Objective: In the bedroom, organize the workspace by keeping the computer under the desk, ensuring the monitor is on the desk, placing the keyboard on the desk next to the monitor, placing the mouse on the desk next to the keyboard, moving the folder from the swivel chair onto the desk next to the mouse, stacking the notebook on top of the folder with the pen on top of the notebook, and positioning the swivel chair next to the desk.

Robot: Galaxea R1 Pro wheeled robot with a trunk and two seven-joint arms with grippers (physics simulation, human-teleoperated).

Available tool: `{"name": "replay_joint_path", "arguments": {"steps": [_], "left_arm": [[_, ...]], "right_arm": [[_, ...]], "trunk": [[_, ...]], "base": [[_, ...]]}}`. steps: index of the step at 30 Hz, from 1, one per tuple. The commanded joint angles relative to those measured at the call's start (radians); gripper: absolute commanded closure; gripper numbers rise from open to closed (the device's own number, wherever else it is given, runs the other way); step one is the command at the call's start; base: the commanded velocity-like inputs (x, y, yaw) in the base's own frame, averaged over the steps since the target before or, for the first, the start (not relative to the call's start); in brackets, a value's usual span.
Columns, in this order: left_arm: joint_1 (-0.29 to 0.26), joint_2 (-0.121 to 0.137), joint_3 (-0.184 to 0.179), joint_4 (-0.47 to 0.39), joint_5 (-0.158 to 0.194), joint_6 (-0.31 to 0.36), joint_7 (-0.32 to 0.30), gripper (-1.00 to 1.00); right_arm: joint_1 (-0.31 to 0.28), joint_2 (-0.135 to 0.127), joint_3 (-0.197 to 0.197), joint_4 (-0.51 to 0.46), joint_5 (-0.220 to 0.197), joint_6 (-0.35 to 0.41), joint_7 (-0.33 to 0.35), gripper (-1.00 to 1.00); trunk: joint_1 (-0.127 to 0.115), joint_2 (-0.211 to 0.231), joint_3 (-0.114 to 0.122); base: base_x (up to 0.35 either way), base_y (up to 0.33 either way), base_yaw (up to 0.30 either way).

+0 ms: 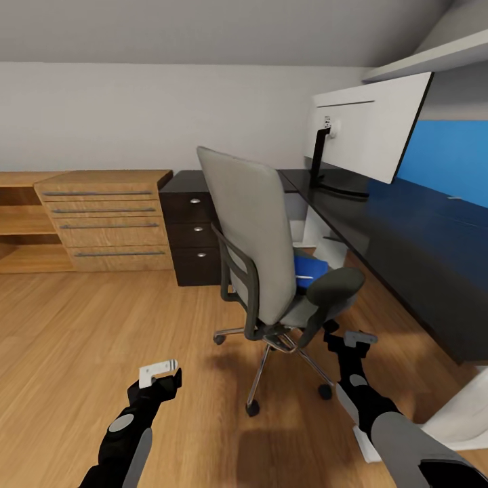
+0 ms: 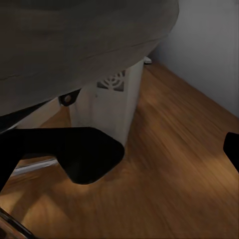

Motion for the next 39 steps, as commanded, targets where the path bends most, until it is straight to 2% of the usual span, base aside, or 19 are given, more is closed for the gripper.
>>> {"name": "replay_joint_path", "arguments": {"steps": [1, 6, 28, 39], "left_arm": [[0.000, 0.000, -0.002, -0.001, 0.011, 0.004, 0.009, -1.00], [0.000, 0.000, -0.002, -0.001, 0.011, 0.003, 0.009, -1.00], [0.000, 0.002, 0.001, -0.001, 0.012, 0.003, 0.009, -1.00], [0.000, 0.002, 0.001, -0.001, 0.012, 0.003, 0.009, -1.00]], "right_arm": [[-0.001, 0.001, 0.000, 0.000, 0.001, -0.003, 0.001, -1.00], [-0.001, 0.005, 0.000, 0.001, 0.001, -0.005, 0.001, -1.00], [-0.001, 0.012, 0.002, 0.003, 0.000, -0.005, 0.001, -1.00], [-0.001, 0.011, 0.002, 0.005, 0.000, -0.005, 0.001, -1.00]], "trunk": [[0.000, 0.000, -0.001], [0.000, 0.000, -0.001], [0.000, 0.000, -0.001], [0.000, 0.000, -0.001]], "base": [[0.001, 0.000, 0.004], [0.000, 0.000, 0.145], [-0.026, 0.018, 0.271], [-0.041, 0.031, 0.075]]}}
